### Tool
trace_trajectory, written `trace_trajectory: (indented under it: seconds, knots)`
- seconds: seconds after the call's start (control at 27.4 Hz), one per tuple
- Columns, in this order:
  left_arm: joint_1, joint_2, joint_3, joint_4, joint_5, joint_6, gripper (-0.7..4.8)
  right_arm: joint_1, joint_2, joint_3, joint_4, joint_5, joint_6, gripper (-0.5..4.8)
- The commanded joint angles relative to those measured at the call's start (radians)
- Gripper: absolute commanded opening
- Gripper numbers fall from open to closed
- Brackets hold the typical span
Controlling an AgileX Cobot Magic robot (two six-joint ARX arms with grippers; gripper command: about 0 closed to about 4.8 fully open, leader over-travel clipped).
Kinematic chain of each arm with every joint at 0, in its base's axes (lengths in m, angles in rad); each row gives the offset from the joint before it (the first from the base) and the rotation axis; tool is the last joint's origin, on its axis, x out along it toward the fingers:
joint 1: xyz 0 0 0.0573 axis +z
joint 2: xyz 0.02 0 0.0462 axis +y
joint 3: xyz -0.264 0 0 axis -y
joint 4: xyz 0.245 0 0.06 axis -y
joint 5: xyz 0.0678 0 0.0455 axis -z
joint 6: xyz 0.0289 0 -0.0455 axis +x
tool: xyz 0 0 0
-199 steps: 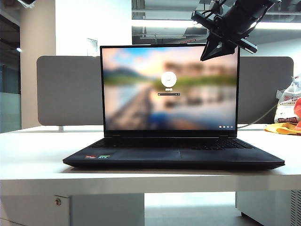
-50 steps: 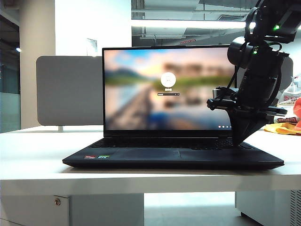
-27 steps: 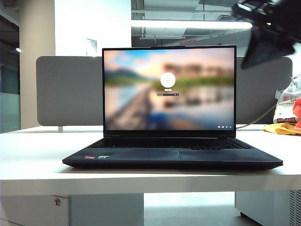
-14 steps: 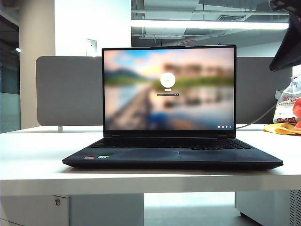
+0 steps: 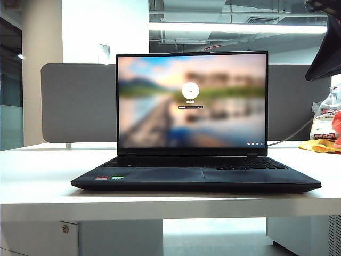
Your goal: Open the lid of the laptop and use the keypad to enter the password "123".
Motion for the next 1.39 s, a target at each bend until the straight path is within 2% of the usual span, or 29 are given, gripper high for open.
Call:
trace_trajectory:
  seconds: [0.04,0.26,0.33,0.4,0.51,0.58,0.8,1.06,1.39]
  knots:
    - [0.109,-0.029,-0.024,0.061,-0.01,0.043,-0.05,0.001,-0.002,0.005,0.011,0.0,0.003,-0.05]
    - [0.467,-0.094,-0.206,0.338,0.04,-0.062,-0.05,0.002,-0.002,0.005,0.013,-0.002,0.003,-0.05]
    - [0.584,-0.116,-0.281,0.409,0.096,-0.106,-0.05,0.003,-0.002,0.005,0.011,0.002,0.002,-0.05]
    - [0.671,-0.145,-0.354,0.46,0.179,-0.116,-0.05,0.0,-0.002,0.005,0.012,0.018,0.002,-0.05]
    - [0.76,-0.2,-0.46,0.539,0.252,-0.112,-0.05,0.001,-0.002,0.005,0.011,0.023,0.002,-0.05]
    - [0.784,-0.252,-0.529,0.575,0.28,-0.112,-0.05,0.0,-0.002,0.005,0.011,0.026,0.002,-0.05]
    - [0.788,-0.382,-0.671,0.632,0.28,-0.112,-0.05,0.001,-0.002,0.005,0.011,0.026,0.002,-0.05]
    - [0.788,-0.441,-0.722,0.634,0.277,-0.077,-0.05,0.001,-0.002,0.005,0.011,0.026,0.002,-0.05]
    - [0.788,-0.44,-0.742,0.624,0.277,-0.078,-0.05,0.001,-0.002,0.005,0.011,0.026,0.002,-0.05]
